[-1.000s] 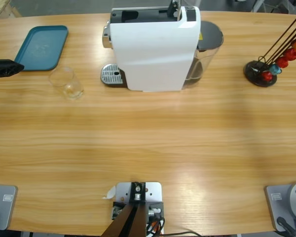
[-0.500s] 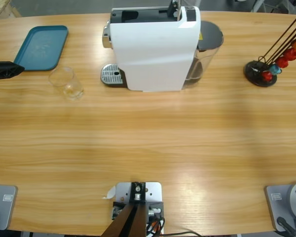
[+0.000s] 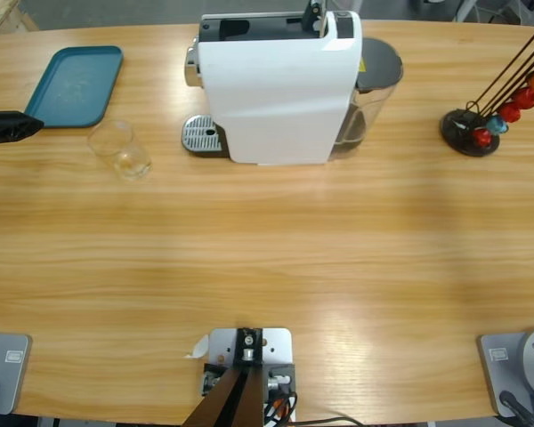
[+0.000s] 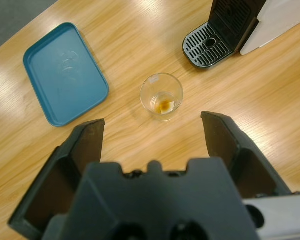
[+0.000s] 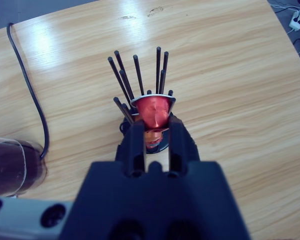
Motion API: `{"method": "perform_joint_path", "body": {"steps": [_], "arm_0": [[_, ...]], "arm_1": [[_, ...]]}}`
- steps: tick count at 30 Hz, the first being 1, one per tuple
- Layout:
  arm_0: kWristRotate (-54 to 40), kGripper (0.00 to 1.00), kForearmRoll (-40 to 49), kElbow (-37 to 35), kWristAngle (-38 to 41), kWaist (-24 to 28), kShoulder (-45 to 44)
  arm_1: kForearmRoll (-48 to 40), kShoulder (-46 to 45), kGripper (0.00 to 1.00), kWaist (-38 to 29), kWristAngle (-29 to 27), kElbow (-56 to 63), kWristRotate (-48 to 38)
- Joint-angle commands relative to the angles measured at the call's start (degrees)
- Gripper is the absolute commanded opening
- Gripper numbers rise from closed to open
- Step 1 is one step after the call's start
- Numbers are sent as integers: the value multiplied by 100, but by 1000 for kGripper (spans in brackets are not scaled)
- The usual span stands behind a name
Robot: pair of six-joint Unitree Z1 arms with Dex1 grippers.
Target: Pour coffee
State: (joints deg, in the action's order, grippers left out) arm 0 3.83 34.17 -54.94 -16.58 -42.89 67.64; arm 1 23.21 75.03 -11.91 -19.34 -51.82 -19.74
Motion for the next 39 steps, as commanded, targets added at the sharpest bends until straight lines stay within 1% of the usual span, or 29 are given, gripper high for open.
{"method": "perform_joint_path", "body": {"steps": [1,5,21,31,33,35,39], "arm_0": [[13,830,-59,203,-82,-18,-110],[13,830,-59,203,-82,-18,-110],[20,830,-59,189,-73,-16,-110],[22,830,-112,192,-48,-18,-58],[22,830,-112,185,-34,-18,-51],[22,830,-124,185,-20,-16,-35],[22,830,-156,180,-8,-18,-14]], "arm_1": [[-18,145,0,66,-70,154,-30],[1,82,0,66,-54,118,5],[559,-67,0,59,-36,-415,155],[1209,-171,0,8,-17,-1269,292],[1394,-203,0,-164,-17,-1526,399],[1538,-231,0,-477,64,-1804,638],[2091,-378,0,-1475,391,-2398,1250]]}}
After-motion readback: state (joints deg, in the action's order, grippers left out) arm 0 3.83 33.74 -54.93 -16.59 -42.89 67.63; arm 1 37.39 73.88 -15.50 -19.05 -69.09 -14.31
